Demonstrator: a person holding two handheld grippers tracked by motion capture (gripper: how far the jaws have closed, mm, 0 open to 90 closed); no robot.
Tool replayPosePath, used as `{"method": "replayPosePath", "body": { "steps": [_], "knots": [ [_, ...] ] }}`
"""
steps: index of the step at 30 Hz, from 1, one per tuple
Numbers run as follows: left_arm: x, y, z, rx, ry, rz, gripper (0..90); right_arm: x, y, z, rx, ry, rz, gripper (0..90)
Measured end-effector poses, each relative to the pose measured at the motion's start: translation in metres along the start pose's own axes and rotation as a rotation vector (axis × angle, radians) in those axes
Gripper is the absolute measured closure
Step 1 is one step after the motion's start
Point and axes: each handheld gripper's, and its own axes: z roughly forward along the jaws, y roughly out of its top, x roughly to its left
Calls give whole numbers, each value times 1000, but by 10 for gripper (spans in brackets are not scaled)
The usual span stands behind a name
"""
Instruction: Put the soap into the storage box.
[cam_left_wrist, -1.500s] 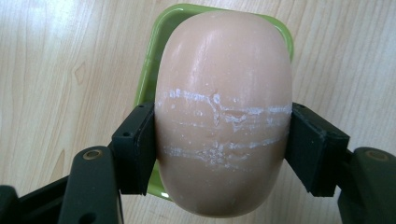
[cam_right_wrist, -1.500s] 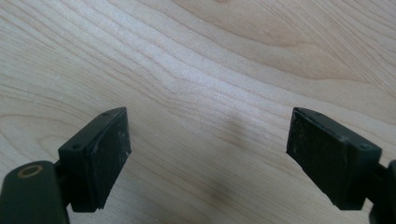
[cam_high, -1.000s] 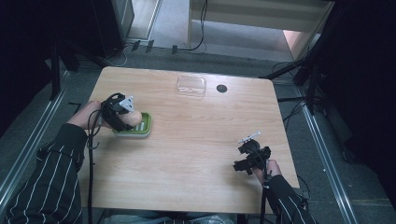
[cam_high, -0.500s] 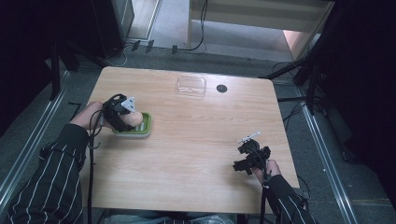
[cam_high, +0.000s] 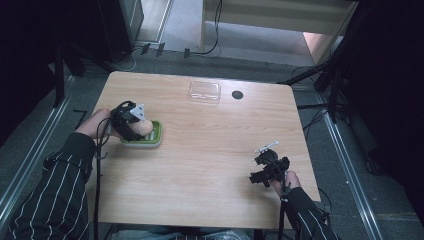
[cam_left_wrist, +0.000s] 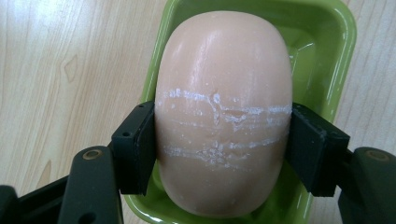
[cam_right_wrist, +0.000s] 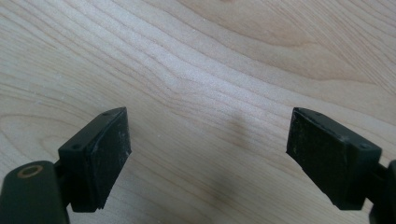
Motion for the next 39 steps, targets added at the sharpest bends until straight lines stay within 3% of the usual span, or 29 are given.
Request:
{"method": "replayPosePath", "body": {
  "steps": [4, 27, 39],
  "knots": [
    [0, 0, 2, 5, -12, 0, 326, 0, 0, 0, -2, -2, 5, 143],
    [0, 1, 5, 43, 34, 11, 324, 0, 0, -1, -10, -4, 1, 143],
    [1, -3, 1, 28, 57, 0, 285, 0, 1, -1, -5, -2, -6, 143]
  ]
}}
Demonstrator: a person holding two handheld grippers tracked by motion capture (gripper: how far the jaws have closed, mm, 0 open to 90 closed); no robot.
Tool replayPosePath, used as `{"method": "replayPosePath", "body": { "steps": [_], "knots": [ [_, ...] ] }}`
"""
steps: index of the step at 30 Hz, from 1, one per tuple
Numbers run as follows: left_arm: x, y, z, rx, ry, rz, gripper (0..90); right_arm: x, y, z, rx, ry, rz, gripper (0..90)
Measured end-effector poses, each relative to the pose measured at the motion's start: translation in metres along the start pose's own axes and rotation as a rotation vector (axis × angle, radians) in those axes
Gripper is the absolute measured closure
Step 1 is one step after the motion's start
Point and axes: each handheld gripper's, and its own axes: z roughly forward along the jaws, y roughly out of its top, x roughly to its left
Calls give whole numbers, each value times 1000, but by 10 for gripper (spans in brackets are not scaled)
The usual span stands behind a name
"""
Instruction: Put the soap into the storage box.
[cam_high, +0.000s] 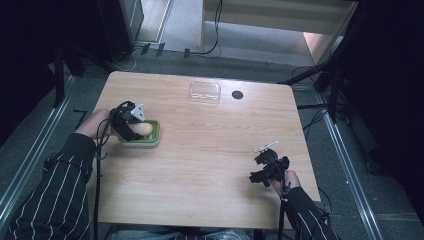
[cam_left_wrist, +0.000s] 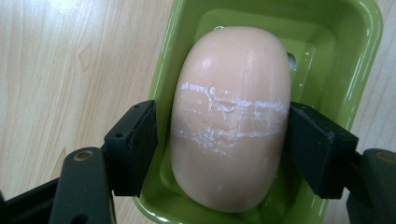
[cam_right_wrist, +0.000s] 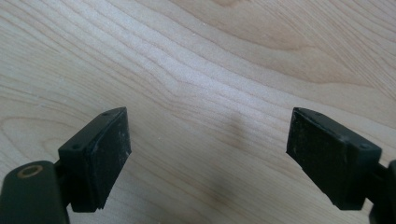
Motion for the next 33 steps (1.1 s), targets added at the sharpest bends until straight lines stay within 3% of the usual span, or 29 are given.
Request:
{"method": "replayPosePath", "body": {
  "steps": [5, 8, 13, 20, 21, 28, 33],
  "knots": [
    [3, -4, -5, -11, -1, -47, 144, 1, 0, 1, -5, 0, 4, 143],
    [3, -5, -7, -6, 8, -50, 123, 0, 0, 0, 1, -4, 2, 143],
    [5, -4, -14, -44, 25, -73, 77, -1, -3, -2, -6, -4, 13, 143],
    [2, -3, -22, -59, 9, -100, 41, -1, -3, -3, -9, -5, 16, 143],
    [1, -4, -25, -70, 9, -122, 40, 0, -3, -3, -12, -3, 14, 143],
    [-6, -8, -36, -109, 8, -176, 18, 0, -3, -4, -14, -5, 11, 143],
    [-15, -7, -38, -99, 14, -182, 14, 0, -3, -5, -22, -5, 14, 143]
  ]
}}
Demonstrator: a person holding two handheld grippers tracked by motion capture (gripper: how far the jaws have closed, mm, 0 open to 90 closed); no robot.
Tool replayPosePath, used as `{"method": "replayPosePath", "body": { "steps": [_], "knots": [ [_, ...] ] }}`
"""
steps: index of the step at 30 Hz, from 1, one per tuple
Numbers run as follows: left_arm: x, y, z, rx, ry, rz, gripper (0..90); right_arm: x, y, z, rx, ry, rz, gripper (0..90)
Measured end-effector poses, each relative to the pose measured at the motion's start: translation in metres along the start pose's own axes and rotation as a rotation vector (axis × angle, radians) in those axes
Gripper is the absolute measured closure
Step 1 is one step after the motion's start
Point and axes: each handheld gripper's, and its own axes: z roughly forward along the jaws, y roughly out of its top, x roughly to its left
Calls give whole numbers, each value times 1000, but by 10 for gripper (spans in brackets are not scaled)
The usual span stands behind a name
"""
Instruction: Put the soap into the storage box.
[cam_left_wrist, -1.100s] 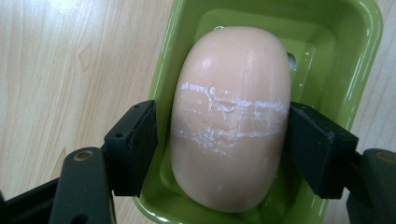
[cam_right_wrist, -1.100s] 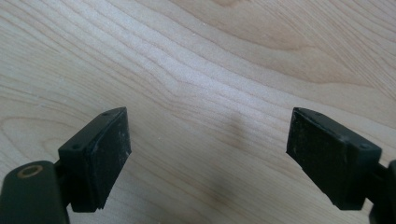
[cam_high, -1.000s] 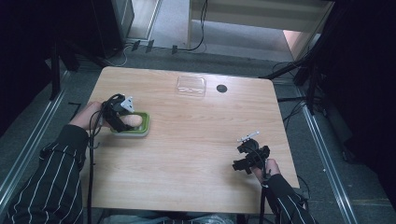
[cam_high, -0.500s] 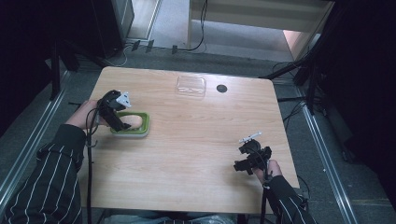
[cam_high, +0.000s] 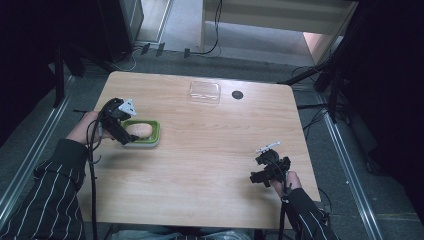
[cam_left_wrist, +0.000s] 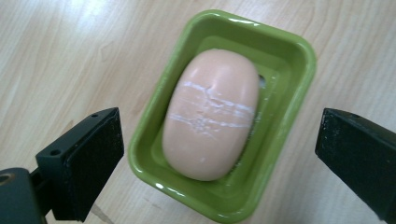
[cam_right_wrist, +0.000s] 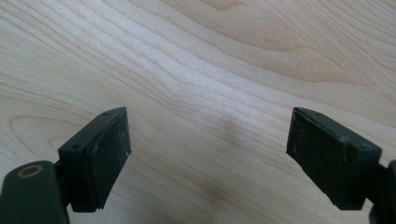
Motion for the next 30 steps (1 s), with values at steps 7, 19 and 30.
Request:
{"method": "replayPosePath", "body": {
  "steps": [7, 19, 30],
  "knots": [
    [-13, 0, -5, 5, 9, -15, 12, 0, 0, 0, -5, 1, 1, 143],
    [-48, -8, -10, 41, -17, -31, 4, -1, -1, -2, -16, -11, 17, 143],
    [-89, -33, -23, -33, -25, -74, 4, 1, -1, -2, -18, -3, 1, 143]
  ]
}}
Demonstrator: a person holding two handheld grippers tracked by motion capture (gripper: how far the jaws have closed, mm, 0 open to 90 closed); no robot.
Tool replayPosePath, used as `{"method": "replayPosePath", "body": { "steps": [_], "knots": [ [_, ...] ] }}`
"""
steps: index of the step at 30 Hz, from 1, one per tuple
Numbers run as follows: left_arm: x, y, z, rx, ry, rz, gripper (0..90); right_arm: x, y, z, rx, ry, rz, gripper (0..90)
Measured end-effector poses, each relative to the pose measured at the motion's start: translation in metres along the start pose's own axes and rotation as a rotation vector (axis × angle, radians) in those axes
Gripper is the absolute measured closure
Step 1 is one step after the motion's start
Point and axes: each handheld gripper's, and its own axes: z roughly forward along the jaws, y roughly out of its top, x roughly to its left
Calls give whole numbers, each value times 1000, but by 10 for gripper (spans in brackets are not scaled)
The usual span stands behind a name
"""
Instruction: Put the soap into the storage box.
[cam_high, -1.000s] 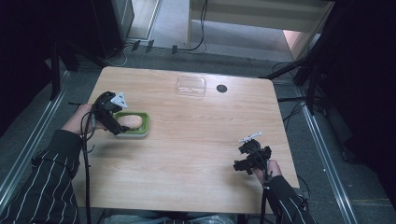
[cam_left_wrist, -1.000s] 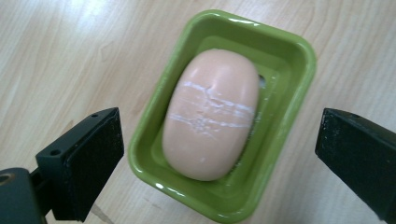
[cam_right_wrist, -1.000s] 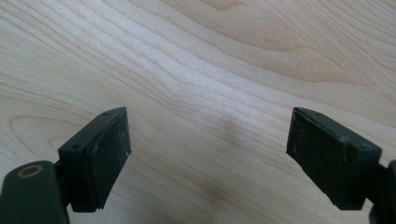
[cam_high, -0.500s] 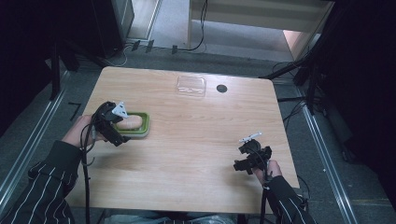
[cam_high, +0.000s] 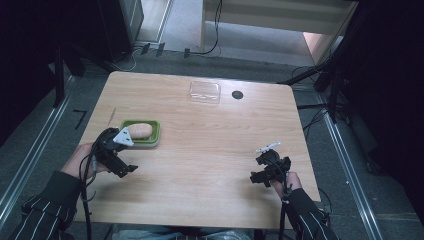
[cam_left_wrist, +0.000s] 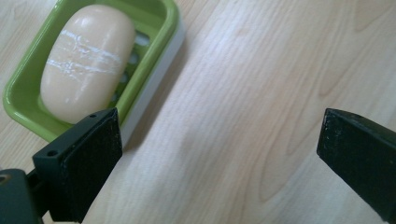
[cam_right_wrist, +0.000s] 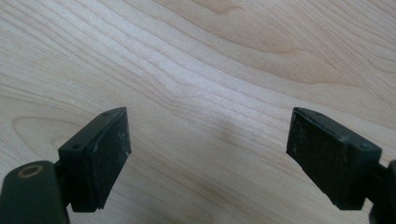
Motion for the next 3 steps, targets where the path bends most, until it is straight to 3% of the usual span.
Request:
{"method": "replayPosePath", "body": {
  "steps": [3],
  "knots": [
    [-3, -6, -1, -16, -11, -29, 4, 0, 0, 0, 0, 1, -6, 143]
  ]
}}
